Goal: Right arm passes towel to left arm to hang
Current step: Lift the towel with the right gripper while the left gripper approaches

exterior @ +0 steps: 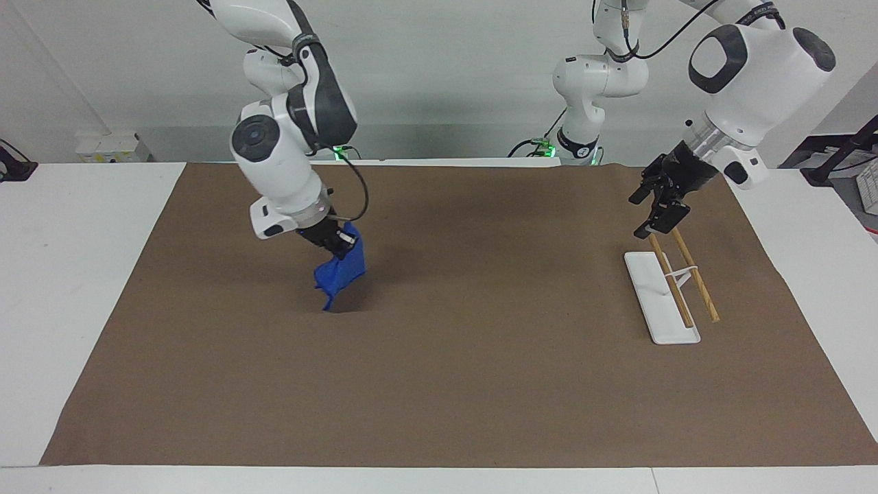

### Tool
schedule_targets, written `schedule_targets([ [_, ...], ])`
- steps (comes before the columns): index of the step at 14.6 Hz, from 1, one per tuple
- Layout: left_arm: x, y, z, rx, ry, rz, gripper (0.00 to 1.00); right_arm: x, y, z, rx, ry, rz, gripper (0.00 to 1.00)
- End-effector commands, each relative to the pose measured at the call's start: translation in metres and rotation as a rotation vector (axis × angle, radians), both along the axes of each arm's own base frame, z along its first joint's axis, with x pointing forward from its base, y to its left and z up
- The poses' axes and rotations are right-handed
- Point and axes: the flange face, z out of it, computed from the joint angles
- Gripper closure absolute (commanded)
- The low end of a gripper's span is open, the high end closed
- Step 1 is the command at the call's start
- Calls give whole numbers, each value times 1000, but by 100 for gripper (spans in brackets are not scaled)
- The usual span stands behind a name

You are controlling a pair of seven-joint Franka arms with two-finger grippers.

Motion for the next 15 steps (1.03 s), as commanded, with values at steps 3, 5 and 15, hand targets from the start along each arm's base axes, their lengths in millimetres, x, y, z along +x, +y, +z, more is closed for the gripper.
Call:
schedule_targets([
  [3, -51, -39, -42, -27, 17, 114, 1, 3, 66, 21, 293, 76, -306, 100],
  [5, -59, -50, -57, -33, 29, 114, 1, -2, 94, 30, 408, 98, -408, 100],
  [15, -69, -102, -88, -58, 46, 202, 7, -30, 173, 43, 574, 100, -591, 100],
])
